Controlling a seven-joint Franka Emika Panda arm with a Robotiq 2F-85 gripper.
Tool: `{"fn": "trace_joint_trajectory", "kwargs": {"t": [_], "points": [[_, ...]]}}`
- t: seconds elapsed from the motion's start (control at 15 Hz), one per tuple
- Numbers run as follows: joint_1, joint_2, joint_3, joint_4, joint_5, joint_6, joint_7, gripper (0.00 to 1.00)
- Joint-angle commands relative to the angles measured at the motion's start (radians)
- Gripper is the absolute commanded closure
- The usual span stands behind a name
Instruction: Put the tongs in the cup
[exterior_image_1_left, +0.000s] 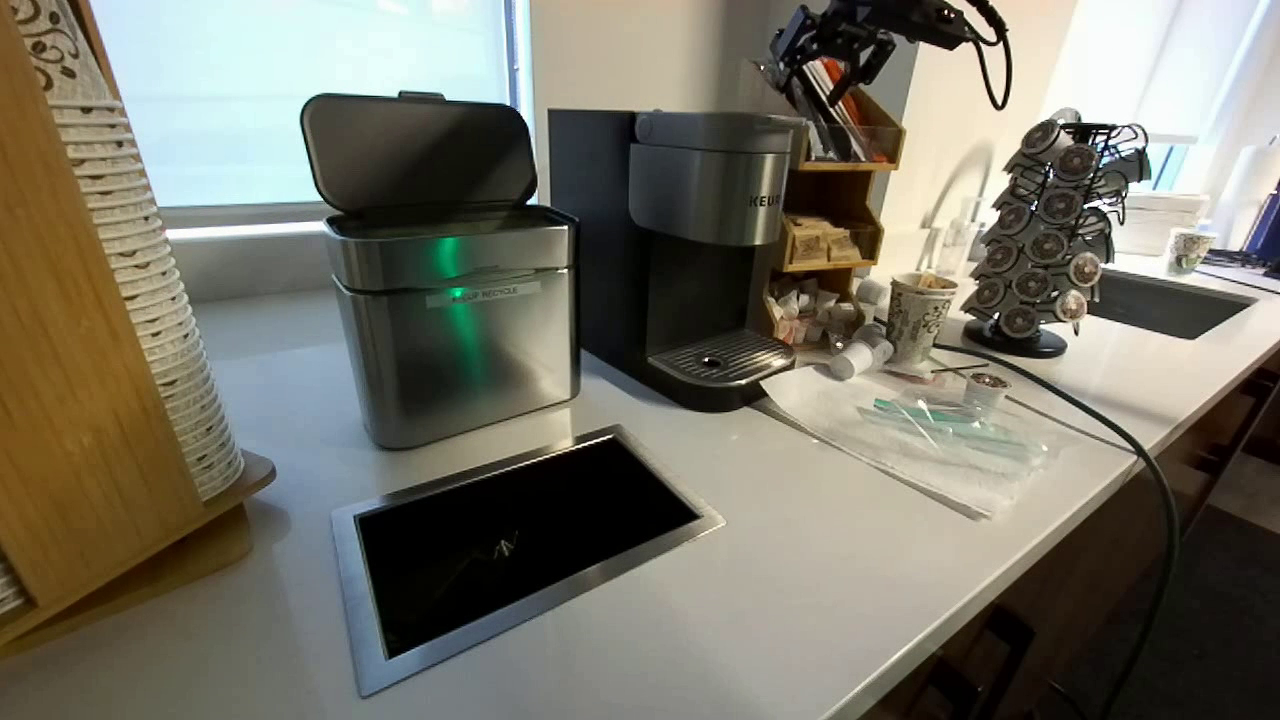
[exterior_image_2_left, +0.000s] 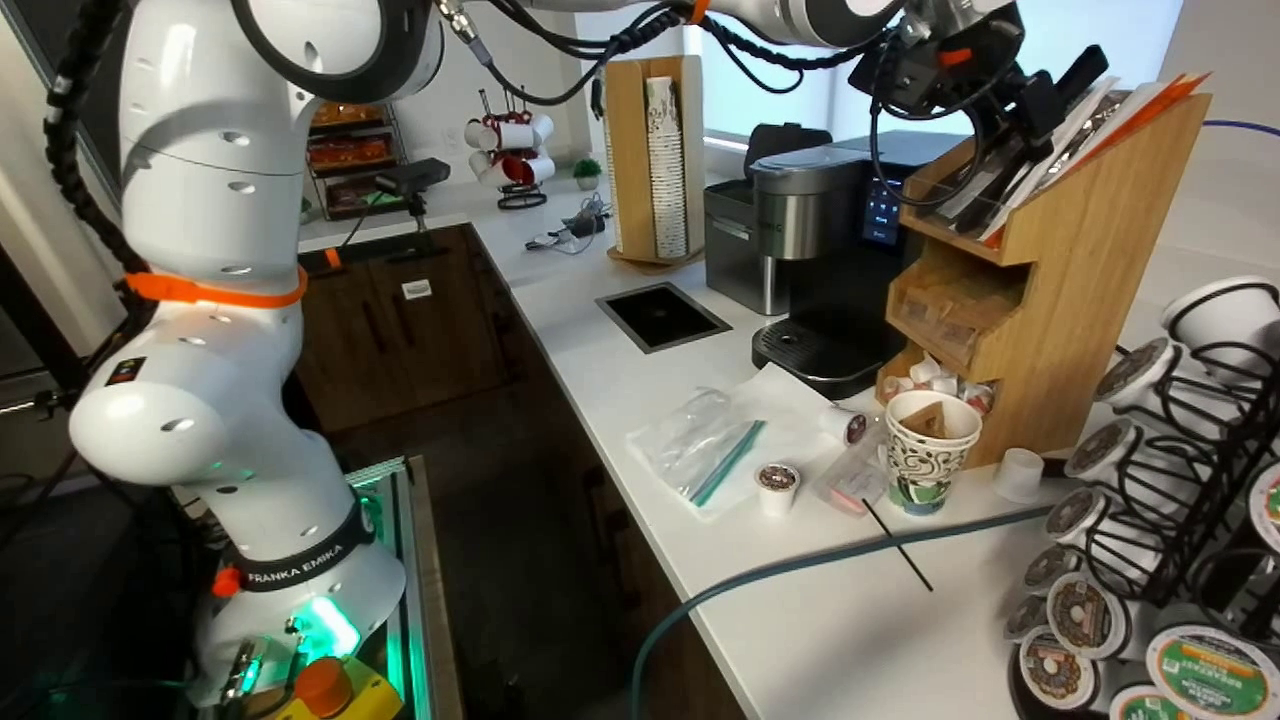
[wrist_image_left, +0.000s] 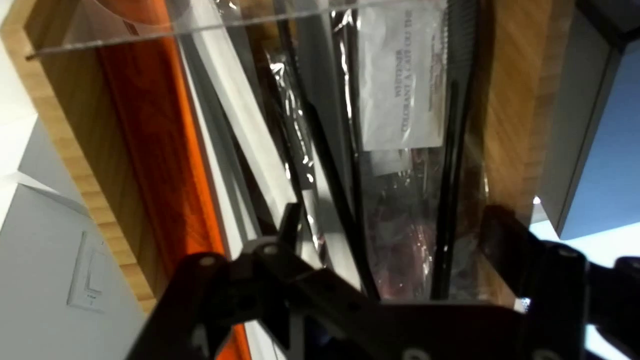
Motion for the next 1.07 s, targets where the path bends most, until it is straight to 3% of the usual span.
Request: {"fn": "trace_joint_trajectory", "kwargs": {"t": [0.0,0.27,0.53,0.6,1.0], "points": [[0.000,0.022,0.001,0.037,0.014,-0.031,-0.024,0.35],[-0.001,0.023,0.002,0.038,0.015,-0.029,-0.029,0.68],[0.011,0.002,-0.012,0.029,-0.010,-0.026,-0.013,0.91],[0.016,-0.012,-0.016,0.020,-0.021,-0.024,-0.009,0.94],[0.033,-0.087,-0.022,-0.010,-0.089,-0.030,-0.004,0.94]]}}
